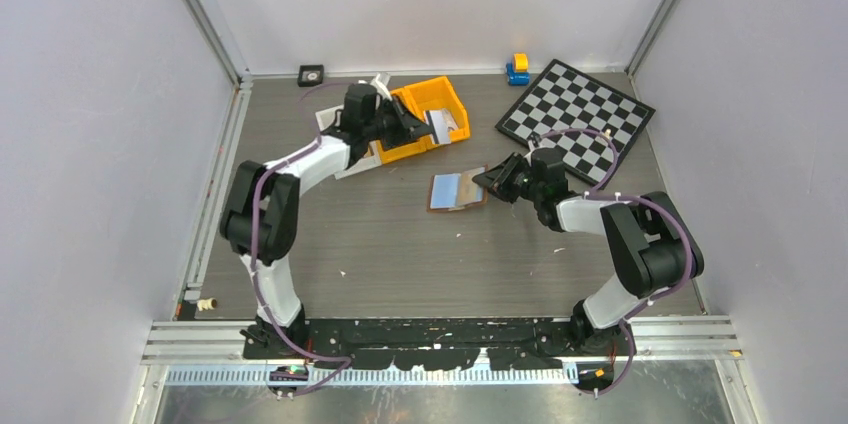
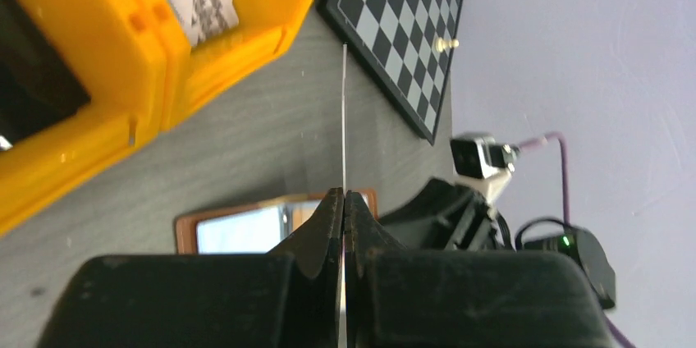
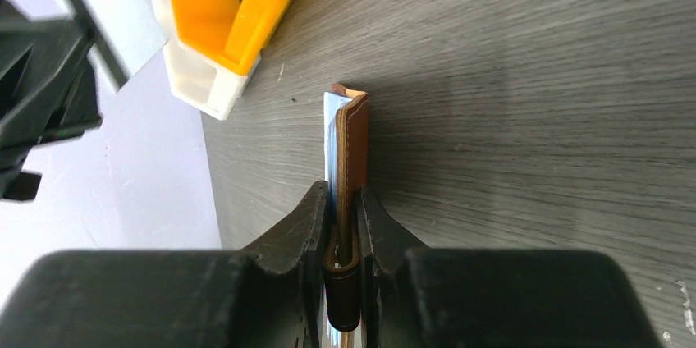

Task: Take the credit cards out of the card holder
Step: Place the credit card in the storage box.

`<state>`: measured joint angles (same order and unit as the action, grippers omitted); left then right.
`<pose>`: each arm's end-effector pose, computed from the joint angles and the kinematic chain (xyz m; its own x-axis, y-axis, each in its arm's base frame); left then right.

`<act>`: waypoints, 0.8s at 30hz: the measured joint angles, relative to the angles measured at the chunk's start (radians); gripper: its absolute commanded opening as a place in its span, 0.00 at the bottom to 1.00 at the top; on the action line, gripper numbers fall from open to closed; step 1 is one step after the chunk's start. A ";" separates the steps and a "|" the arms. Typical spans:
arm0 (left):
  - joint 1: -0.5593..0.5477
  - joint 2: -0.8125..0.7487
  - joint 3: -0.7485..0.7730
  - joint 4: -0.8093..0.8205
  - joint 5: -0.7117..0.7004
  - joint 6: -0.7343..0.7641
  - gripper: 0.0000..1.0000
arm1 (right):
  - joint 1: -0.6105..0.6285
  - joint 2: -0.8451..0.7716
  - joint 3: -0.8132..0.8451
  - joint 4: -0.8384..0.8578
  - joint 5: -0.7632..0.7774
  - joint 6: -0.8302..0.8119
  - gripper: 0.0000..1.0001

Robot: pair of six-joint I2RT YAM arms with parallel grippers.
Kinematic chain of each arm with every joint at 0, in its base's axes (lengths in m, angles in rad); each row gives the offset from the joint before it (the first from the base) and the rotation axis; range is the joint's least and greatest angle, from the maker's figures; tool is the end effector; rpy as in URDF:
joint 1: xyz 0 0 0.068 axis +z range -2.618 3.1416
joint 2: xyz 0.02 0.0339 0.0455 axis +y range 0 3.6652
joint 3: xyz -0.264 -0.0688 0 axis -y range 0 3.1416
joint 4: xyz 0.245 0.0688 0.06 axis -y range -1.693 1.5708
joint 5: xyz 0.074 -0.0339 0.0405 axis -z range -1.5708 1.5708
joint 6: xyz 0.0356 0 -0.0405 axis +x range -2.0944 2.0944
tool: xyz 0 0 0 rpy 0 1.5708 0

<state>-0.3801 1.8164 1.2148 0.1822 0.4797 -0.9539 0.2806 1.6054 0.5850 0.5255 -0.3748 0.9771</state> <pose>0.3807 -0.1698 0.2374 -0.8065 -0.4570 -0.3751 0.1084 0.5093 -0.8537 0.2872 0.0963 0.1490 -0.7255 0.5936 -0.3482 0.0609 0.5593 0.8267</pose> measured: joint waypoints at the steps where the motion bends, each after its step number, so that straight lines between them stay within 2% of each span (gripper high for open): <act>1: -0.005 0.030 0.040 -0.015 -0.011 0.001 0.00 | 0.000 -0.009 0.000 -0.001 0.001 0.000 0.00; 6: -0.025 0.214 0.271 -0.100 -0.050 0.002 0.00 | 0.000 -0.028 0.000 0.014 0.007 0.009 0.01; 11: -0.033 0.339 0.409 -0.153 -0.076 -0.002 0.00 | 0.002 -0.028 -0.012 0.060 0.004 0.039 0.00; 17: -0.033 0.450 0.586 -0.245 -0.124 0.024 0.00 | 0.004 -0.028 -0.039 0.102 0.003 0.070 0.00; 24: -0.014 0.504 0.686 -0.275 -0.150 0.027 0.00 | 0.005 -0.028 -0.046 0.117 0.003 0.088 0.01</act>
<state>-0.3946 2.3199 1.9011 -0.0929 0.3302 -0.9272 0.2852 1.5776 0.5392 0.6422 -0.3717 1.0649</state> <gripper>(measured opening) 0.007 0.203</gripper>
